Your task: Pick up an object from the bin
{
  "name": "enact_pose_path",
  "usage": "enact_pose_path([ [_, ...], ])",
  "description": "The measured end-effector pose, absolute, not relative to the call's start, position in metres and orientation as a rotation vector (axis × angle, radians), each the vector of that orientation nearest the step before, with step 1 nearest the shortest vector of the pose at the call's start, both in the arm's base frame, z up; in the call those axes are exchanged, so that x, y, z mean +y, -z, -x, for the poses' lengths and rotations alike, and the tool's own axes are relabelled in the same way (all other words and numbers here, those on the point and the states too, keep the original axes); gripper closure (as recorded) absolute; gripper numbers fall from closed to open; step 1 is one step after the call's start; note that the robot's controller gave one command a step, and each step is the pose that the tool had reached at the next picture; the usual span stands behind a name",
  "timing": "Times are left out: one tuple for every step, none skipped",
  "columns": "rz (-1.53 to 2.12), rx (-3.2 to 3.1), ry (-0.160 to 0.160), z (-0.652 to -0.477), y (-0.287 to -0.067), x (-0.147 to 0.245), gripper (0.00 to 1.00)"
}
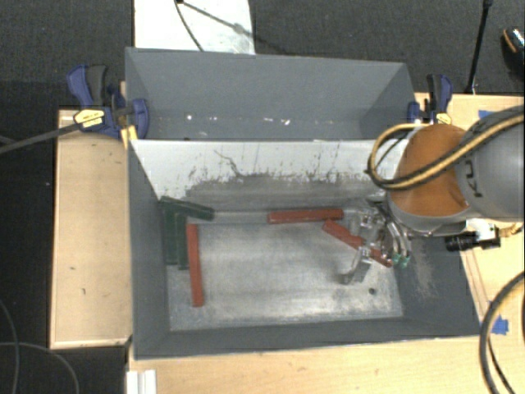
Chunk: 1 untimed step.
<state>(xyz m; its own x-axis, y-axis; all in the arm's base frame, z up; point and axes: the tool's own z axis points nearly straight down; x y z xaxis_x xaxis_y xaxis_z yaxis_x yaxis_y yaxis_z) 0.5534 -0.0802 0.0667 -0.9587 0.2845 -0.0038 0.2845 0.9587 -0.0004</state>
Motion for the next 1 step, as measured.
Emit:
enact_pose_path([
  [-0.648,3.068,-0.002,-0.5895,-0.0708,-0.0638,0.0],
])
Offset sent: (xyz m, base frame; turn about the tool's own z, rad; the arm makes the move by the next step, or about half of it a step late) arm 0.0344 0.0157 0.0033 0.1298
